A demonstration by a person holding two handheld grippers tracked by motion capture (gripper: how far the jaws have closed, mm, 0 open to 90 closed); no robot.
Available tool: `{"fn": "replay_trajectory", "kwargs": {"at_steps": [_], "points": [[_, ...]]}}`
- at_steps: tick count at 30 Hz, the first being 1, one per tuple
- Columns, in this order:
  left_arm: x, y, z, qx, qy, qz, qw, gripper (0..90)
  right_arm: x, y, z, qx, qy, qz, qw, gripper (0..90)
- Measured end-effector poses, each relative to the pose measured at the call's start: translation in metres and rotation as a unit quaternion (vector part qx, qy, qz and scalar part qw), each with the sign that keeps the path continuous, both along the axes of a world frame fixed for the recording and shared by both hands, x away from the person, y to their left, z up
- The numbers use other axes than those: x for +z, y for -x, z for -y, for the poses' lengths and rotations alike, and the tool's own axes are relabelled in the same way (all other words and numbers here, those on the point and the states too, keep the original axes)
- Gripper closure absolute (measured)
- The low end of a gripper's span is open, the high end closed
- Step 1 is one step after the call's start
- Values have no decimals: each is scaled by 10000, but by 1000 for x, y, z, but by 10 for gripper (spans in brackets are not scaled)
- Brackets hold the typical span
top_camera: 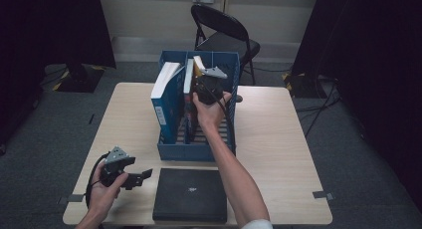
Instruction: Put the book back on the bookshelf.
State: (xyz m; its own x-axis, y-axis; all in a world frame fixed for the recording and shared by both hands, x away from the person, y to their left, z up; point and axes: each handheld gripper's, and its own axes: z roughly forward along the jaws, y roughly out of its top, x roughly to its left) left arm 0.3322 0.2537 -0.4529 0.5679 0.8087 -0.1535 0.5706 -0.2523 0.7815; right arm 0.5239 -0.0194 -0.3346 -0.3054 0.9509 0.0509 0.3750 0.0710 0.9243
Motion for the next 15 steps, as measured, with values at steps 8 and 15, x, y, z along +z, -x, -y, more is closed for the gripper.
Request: {"fn": "replay_trajectory", "kwargs": {"at_steps": [8,15], "points": [[-1,-1,0,27,-49,-5,10000,159,-16,-4,-3,-3,99,-143,9998,737],[-2,-3,0,-1,-47,-57,10000,160,-28,-4,-2,25,123,-207,9997,734]]}}
